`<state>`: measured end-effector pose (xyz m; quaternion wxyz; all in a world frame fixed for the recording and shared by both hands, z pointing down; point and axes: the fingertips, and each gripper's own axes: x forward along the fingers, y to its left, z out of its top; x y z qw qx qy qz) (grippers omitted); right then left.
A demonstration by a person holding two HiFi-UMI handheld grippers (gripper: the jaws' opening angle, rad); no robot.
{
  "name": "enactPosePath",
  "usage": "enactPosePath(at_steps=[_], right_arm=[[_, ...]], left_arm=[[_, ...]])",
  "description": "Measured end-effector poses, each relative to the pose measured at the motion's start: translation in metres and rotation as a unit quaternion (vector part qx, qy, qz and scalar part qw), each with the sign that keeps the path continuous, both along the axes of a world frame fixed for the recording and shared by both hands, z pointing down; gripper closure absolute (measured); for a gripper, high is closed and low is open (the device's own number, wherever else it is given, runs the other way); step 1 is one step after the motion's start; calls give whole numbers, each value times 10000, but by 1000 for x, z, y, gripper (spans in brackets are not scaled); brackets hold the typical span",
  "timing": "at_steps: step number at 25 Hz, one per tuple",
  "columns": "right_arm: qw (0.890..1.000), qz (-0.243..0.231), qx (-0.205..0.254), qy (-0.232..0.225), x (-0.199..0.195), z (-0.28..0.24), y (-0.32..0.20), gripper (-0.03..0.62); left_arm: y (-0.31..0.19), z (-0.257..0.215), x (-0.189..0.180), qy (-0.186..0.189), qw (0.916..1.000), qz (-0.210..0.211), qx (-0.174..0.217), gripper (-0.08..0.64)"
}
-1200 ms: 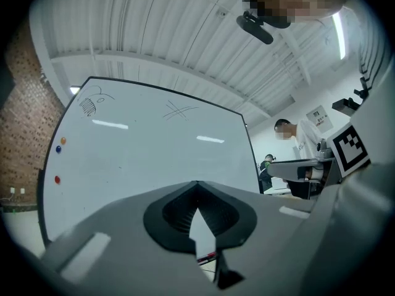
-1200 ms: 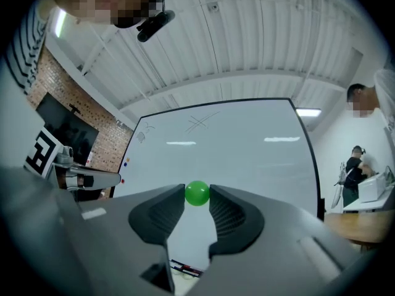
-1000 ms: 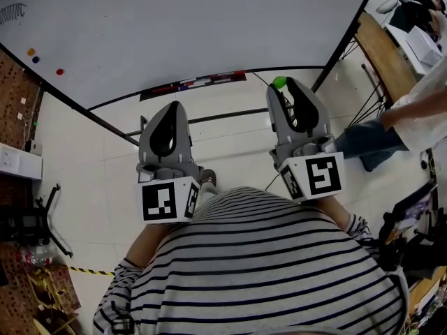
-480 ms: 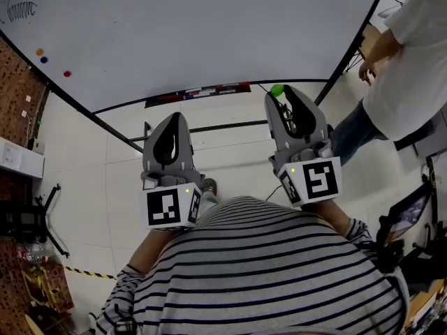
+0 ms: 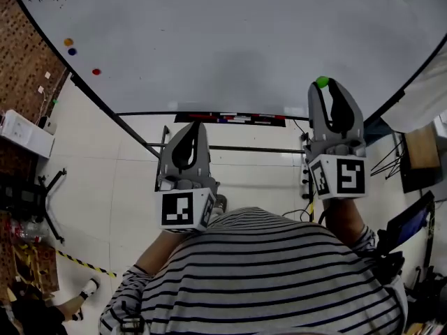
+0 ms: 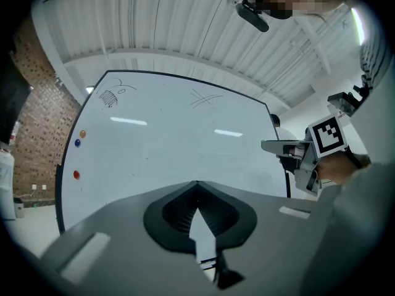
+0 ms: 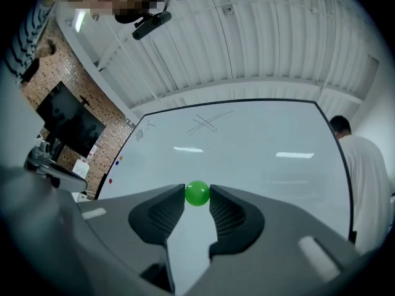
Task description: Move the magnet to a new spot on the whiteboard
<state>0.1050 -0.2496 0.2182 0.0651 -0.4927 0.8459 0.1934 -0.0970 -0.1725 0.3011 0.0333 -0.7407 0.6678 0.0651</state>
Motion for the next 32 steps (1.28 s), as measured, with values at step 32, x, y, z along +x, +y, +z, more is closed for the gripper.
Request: enactPosePath(at_steps=[32], right_arm=[[9918,1036,672,340,-104,-31,-148,413]], left_arm=[[-89,-8,-154,-157,9996,-149,186,543]])
